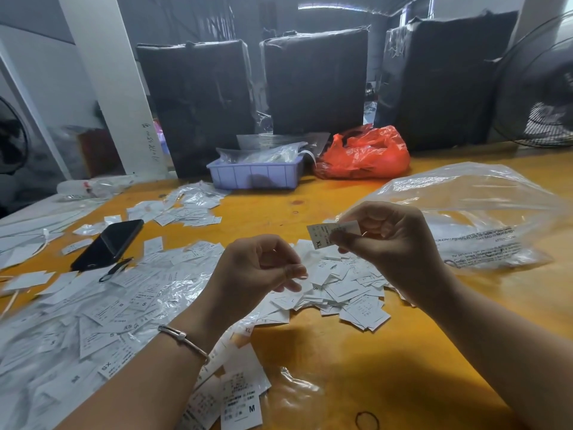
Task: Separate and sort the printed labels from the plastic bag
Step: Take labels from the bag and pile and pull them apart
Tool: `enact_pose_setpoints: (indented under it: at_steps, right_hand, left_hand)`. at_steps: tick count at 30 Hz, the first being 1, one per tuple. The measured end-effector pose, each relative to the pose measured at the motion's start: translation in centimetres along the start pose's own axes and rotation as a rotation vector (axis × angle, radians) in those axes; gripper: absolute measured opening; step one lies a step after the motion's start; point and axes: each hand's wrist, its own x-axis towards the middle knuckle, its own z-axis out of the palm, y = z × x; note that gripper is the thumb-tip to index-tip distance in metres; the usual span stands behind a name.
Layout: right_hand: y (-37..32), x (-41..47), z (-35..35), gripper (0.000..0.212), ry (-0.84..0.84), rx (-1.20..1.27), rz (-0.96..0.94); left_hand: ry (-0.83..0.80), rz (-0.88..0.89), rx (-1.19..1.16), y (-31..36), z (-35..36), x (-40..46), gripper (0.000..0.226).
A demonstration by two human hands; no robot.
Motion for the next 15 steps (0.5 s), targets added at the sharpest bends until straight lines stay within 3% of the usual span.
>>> enact_pose_setpoints:
  at_steps: [15]
  right_hand:
    - [-0.12, 0.01, -0.31, 0.008, -0.044, 0.051, -0.002]
  left_hand:
    - [-0.008, 0.003, 0.020, -0.06, 0.02, 0.01, 0.017]
